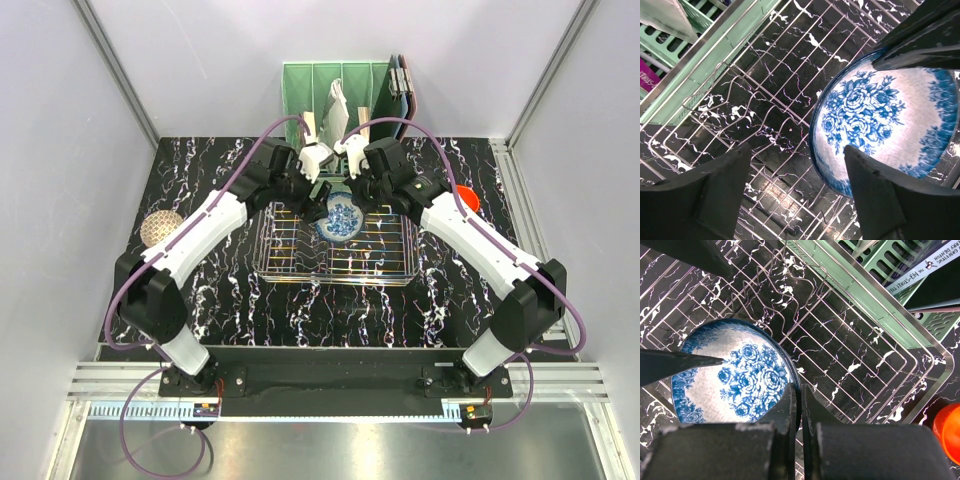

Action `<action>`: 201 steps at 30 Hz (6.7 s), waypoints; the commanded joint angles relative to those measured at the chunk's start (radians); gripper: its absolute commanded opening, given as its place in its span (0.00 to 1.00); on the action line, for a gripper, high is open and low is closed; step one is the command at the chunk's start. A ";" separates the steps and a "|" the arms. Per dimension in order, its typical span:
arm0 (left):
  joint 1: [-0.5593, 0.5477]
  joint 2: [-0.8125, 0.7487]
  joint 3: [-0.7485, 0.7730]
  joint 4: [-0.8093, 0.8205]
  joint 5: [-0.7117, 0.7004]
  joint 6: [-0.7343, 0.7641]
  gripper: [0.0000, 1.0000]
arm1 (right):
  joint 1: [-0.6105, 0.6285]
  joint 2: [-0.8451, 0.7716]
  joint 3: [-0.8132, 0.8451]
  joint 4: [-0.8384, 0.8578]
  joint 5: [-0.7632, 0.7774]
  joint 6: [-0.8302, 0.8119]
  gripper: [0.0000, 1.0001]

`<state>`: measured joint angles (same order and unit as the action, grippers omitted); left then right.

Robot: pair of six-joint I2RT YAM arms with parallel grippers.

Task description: Load the bowls into the dish rack

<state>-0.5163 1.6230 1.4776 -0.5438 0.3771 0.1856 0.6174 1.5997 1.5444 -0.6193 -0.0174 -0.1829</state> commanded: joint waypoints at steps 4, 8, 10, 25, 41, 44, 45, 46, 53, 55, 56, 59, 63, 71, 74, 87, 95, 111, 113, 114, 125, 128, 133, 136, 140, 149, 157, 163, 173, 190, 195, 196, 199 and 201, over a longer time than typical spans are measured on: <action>-0.004 0.025 0.043 0.016 0.013 -0.006 0.68 | 0.012 -0.063 0.066 0.044 -0.026 0.031 0.00; -0.004 0.034 0.046 0.015 0.017 -0.005 0.56 | 0.015 -0.063 0.068 0.044 -0.026 0.033 0.00; -0.004 0.035 0.047 0.015 0.019 -0.006 0.48 | 0.015 -0.061 0.068 0.044 -0.029 0.034 0.00; -0.004 0.038 0.055 -0.002 0.036 -0.014 0.00 | 0.027 -0.024 0.112 0.044 -0.026 0.059 0.00; -0.004 0.006 0.012 0.011 0.011 -0.006 0.00 | 0.038 -0.026 0.168 -0.023 -0.113 0.048 0.86; 0.002 -0.014 0.000 0.013 0.016 0.006 0.00 | 0.033 -0.041 0.152 -0.040 -0.163 0.043 0.95; 0.005 -0.020 -0.005 0.013 0.022 0.006 0.00 | 0.016 -0.047 0.149 -0.046 -0.188 0.043 0.96; 0.019 -0.034 -0.008 0.015 0.052 0.012 0.00 | 0.007 -0.052 0.143 -0.052 -0.222 0.049 0.97; 0.150 -0.103 -0.028 0.019 0.255 0.011 0.00 | -0.186 -0.067 0.122 -0.071 -0.710 0.157 1.00; 0.188 -0.127 -0.037 0.025 0.328 0.006 0.00 | -0.226 -0.060 0.105 -0.062 -0.763 0.177 1.00; 0.194 -0.136 -0.045 0.025 0.351 0.012 0.00 | -0.228 -0.057 0.096 -0.053 -0.803 0.177 1.00; 0.200 -0.176 -0.060 0.025 0.434 0.034 0.00 | -0.229 -0.031 0.077 -0.034 -0.880 0.232 1.00; 0.200 -0.189 -0.065 0.013 0.571 0.057 0.00 | -0.231 0.035 0.083 -0.007 -1.012 0.279 1.00; 0.199 -0.176 -0.053 -0.007 0.594 0.084 0.00 | -0.235 0.072 0.048 0.059 -1.193 0.364 1.00; 0.199 -0.173 -0.046 -0.008 0.569 0.092 0.00 | -0.235 0.065 0.019 0.090 -1.236 0.391 1.00; 0.183 -0.170 -0.040 0.033 0.444 0.075 0.00 | -0.235 0.025 -0.158 0.467 -1.293 0.689 1.00; 0.162 -0.167 -0.048 0.054 0.439 0.049 0.00 | -0.235 0.058 -0.224 0.813 -1.317 0.953 1.00; 0.153 -0.163 -0.046 0.064 0.425 0.045 0.00 | -0.232 0.100 -0.282 1.066 -1.334 1.154 0.99; 0.151 -0.164 -0.045 0.067 0.416 0.046 0.00 | -0.232 0.091 -0.290 1.057 -1.333 1.139 0.96; 0.151 -0.163 -0.043 0.067 0.413 0.046 0.00 | -0.231 0.089 -0.296 1.046 -1.330 1.129 0.96; 0.141 -0.161 -0.034 0.076 0.394 0.035 0.00 | -0.217 0.082 -0.303 0.966 -1.311 1.062 0.92; 0.139 -0.161 -0.040 0.079 0.393 0.037 0.00 | -0.212 0.082 -0.297 0.968 -1.311 1.062 0.89; 0.136 -0.160 -0.045 0.085 0.391 0.035 0.00 | -0.205 0.091 -0.291 0.974 -1.313 1.070 0.78; 0.137 -0.160 -0.043 0.087 0.388 0.035 0.00 | -0.200 0.088 -0.290 0.972 -1.317 1.073 0.66; 0.136 -0.161 -0.046 0.087 0.382 0.038 0.00 | -0.200 0.075 -0.296 0.972 -1.320 1.076 0.49; 0.136 -0.155 -0.051 0.090 0.332 0.034 0.40 | -0.200 0.062 -0.300 0.966 -1.322 1.074 0.00; 0.179 -0.184 -0.056 0.090 0.296 0.029 0.99 | -0.200 0.046 -0.256 0.712 -1.251 0.857 0.00; 0.308 -0.256 -0.099 0.065 0.266 0.037 0.99 | -0.206 0.042 -0.120 0.313 -1.069 0.538 0.00; 0.544 -0.405 -0.267 -0.031 0.226 0.129 0.99 | -0.148 0.169 0.267 -0.221 -0.476 0.105 0.00; 0.778 -0.575 -0.456 -0.067 0.282 0.173 0.99 | 0.051 0.376 0.565 -0.349 0.240 -0.395 0.00; 0.823 -0.591 -0.487 -0.071 0.313 0.178 0.99 | 0.100 0.408 0.548 -0.296 0.309 -0.507 0.00; 0.832 -0.594 -0.493 -0.071 0.319 0.176 0.99 | 0.111 0.422 0.549 -0.289 0.309 -0.520 0.00; 0.851 -0.601 -0.511 -0.071 0.335 0.178 0.99 | 0.123 0.453 0.571 -0.275 0.297 -0.558 0.00; 0.860 -0.611 -0.519 -0.071 0.339 0.179 0.99 | 0.127 0.466 0.598 -0.272 0.280 -0.578 0.00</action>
<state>0.3233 1.0473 0.9730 -0.6357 0.6636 0.3470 0.7280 2.0399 2.0644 -0.9562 0.2279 -0.6682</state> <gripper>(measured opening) 0.987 0.751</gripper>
